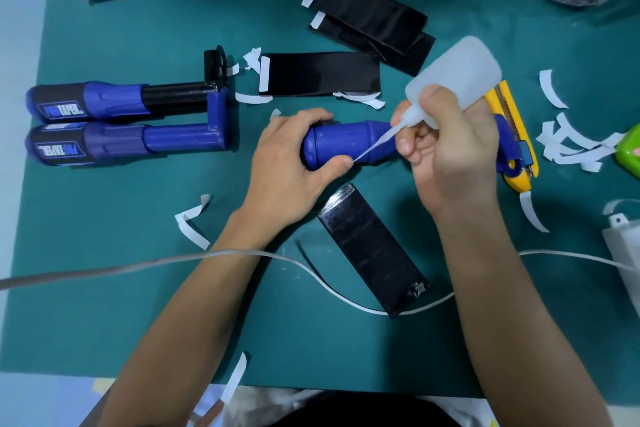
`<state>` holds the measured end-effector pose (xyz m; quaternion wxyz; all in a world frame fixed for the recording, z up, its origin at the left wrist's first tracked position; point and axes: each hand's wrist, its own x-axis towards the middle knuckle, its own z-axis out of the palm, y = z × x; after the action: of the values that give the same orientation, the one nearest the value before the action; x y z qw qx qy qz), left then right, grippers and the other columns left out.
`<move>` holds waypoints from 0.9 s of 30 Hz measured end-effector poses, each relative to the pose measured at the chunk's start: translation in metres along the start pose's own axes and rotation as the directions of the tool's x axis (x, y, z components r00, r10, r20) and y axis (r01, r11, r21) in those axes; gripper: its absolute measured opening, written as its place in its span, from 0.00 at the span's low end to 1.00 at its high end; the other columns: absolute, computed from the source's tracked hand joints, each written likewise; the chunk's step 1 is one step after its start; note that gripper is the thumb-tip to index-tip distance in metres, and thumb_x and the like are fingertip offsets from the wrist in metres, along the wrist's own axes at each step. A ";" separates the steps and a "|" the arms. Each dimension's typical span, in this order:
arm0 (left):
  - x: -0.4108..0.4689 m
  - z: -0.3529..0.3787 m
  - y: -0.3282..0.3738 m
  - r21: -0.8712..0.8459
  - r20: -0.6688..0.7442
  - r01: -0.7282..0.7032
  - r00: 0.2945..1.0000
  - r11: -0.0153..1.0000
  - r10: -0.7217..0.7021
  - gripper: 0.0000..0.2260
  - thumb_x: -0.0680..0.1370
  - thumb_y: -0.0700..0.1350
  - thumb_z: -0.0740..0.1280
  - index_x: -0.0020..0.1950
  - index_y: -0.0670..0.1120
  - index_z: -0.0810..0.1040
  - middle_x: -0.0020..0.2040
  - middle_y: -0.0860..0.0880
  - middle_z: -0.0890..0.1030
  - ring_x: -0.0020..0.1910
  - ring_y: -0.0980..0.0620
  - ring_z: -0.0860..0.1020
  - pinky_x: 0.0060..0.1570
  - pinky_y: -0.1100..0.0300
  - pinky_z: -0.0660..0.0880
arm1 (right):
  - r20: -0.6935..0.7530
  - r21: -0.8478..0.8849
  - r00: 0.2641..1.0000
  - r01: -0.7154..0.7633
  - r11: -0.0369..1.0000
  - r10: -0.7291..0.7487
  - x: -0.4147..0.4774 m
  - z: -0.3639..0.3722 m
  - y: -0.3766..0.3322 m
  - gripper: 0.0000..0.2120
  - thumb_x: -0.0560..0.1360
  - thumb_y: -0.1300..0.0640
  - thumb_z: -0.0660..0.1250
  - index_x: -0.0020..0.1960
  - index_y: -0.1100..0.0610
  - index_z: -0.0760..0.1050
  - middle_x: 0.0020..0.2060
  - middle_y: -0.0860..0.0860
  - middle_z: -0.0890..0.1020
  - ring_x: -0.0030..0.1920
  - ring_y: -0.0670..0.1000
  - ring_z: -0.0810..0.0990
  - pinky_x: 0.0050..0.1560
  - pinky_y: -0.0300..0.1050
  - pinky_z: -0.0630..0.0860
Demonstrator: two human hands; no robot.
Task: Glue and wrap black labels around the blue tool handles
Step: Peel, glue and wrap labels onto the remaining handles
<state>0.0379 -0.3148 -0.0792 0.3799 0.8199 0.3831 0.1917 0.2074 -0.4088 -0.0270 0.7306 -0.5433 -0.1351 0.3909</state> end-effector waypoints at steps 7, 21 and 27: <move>-0.001 -0.001 0.002 0.003 0.012 -0.006 1.000 1.000 0.006 0.21 0.73 0.59 0.74 0.61 0.51 0.79 0.52 0.59 0.79 0.51 0.51 0.76 0.55 0.55 0.73 | -0.201 -0.143 0.945 0.234 0.962 -0.259 -0.013 0.021 0.010 0.07 0.72 0.58 0.73 0.37 0.54 0.78 0.30 0.54 0.79 0.29 0.55 0.77 0.33 0.43 0.73; -0.001 0.001 -0.002 -0.012 0.002 -0.034 0.999 0.999 0.034 0.19 0.73 0.58 0.76 0.61 0.54 0.78 0.51 0.59 0.79 0.50 0.54 0.76 0.54 0.56 0.74 | -0.072 -0.321 0.920 0.344 0.882 -0.385 -0.029 0.034 0.013 0.13 0.71 0.64 0.74 0.45 0.62 0.69 0.37 0.45 0.78 0.37 0.46 0.79 0.41 0.37 0.76; -0.001 0.001 -0.004 -0.014 0.006 -0.027 1.000 1.000 0.027 0.18 0.74 0.58 0.77 0.61 0.54 0.79 0.51 0.59 0.80 0.50 0.54 0.77 0.54 0.53 0.75 | -0.051 -0.344 0.920 0.350 0.871 -0.390 -0.032 0.035 0.015 0.14 0.70 0.62 0.75 0.46 0.65 0.70 0.37 0.53 0.78 0.37 0.55 0.78 0.41 0.39 0.77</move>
<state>0.0360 -0.3138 -0.0832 0.3840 0.8229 0.3696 0.1969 0.1587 -0.4062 -0.0201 0.6979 -0.6434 -0.2560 0.1826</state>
